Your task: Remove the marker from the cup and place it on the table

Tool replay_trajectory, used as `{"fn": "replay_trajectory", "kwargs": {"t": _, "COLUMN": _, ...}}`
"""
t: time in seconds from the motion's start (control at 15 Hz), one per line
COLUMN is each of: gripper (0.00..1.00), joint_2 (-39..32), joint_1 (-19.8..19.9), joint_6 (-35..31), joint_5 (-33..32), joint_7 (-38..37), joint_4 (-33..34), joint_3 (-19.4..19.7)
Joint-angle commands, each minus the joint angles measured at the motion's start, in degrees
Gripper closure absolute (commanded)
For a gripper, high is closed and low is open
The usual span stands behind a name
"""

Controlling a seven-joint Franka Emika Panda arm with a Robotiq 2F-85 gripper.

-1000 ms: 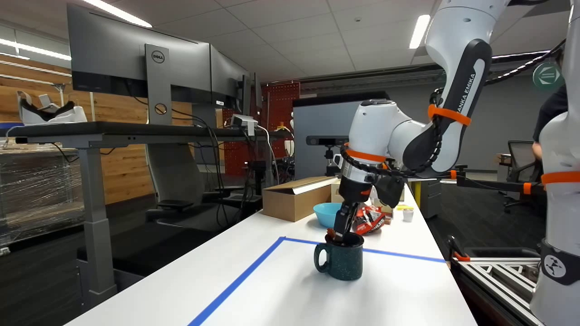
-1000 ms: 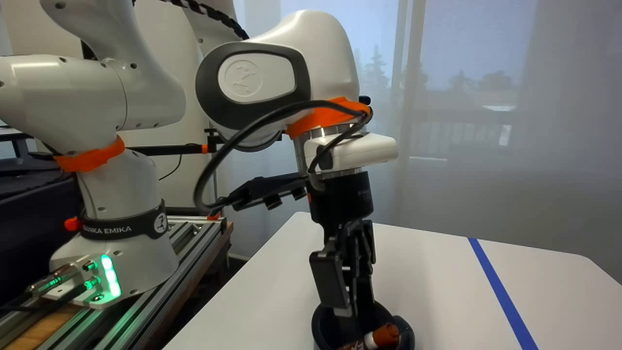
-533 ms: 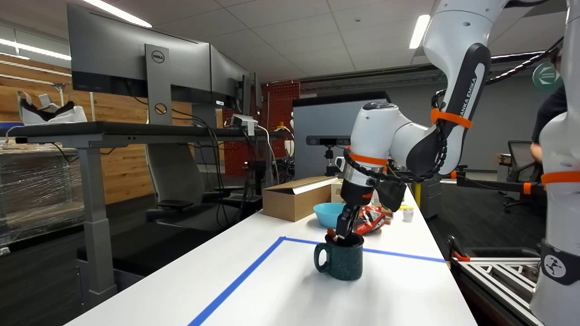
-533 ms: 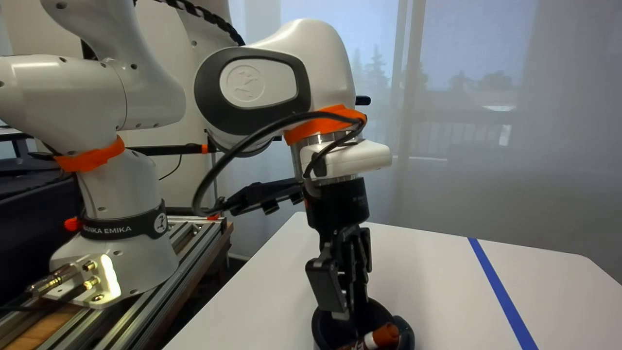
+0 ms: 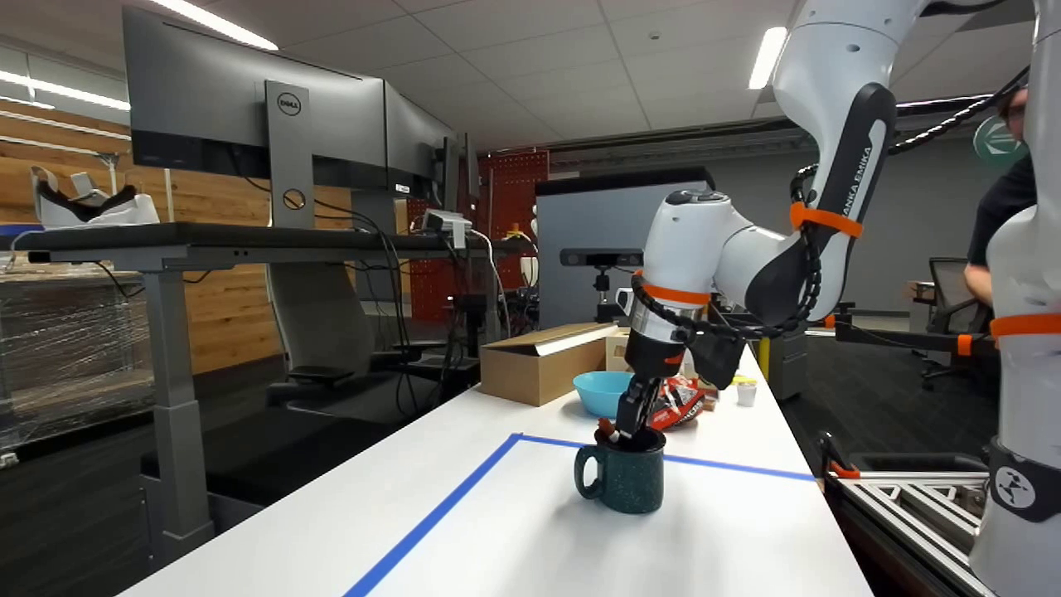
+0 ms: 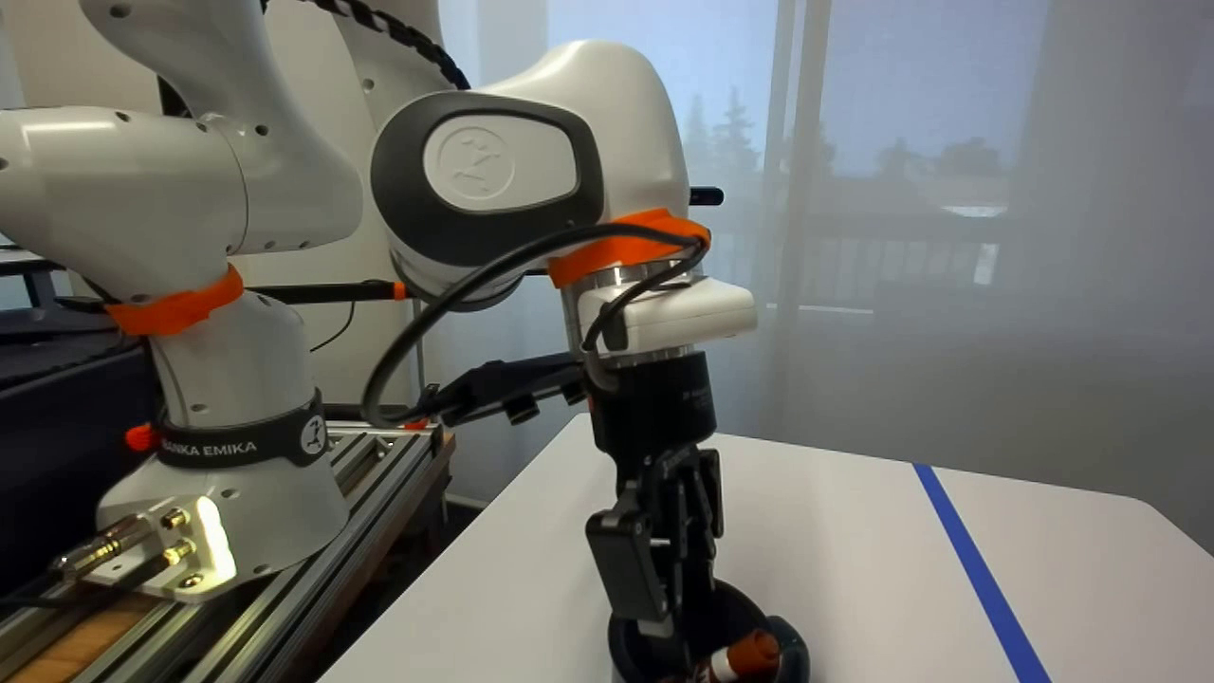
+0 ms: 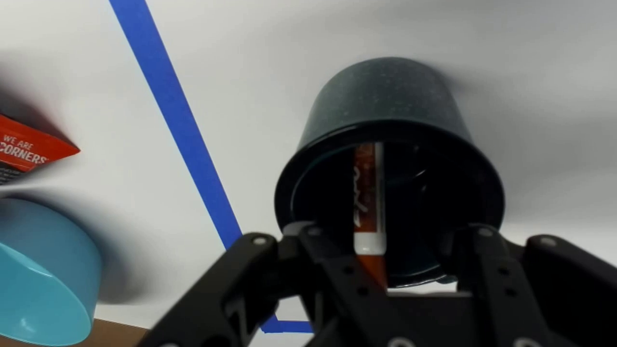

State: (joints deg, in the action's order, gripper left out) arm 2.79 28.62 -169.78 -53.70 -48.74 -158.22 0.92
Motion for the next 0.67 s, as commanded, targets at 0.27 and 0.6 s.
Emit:
{"fn": "replay_trajectory", "kwargs": {"t": 0.27, "gripper": 0.47, "joint_2": -0.3, "joint_1": 0.7, "joint_6": -1.8, "joint_5": -2.8, "joint_7": -2.4, "joint_4": 0.1, "joint_3": 0.9}}
{"fn": "replay_trajectory", "kwargs": {"t": 0.6, "gripper": 0.49, "joint_2": -0.5, "joint_1": 0.5, "joint_6": -1.9, "joint_5": -2.3, "joint_7": -2.2, "joint_4": 0.1, "joint_3": 0.7}}
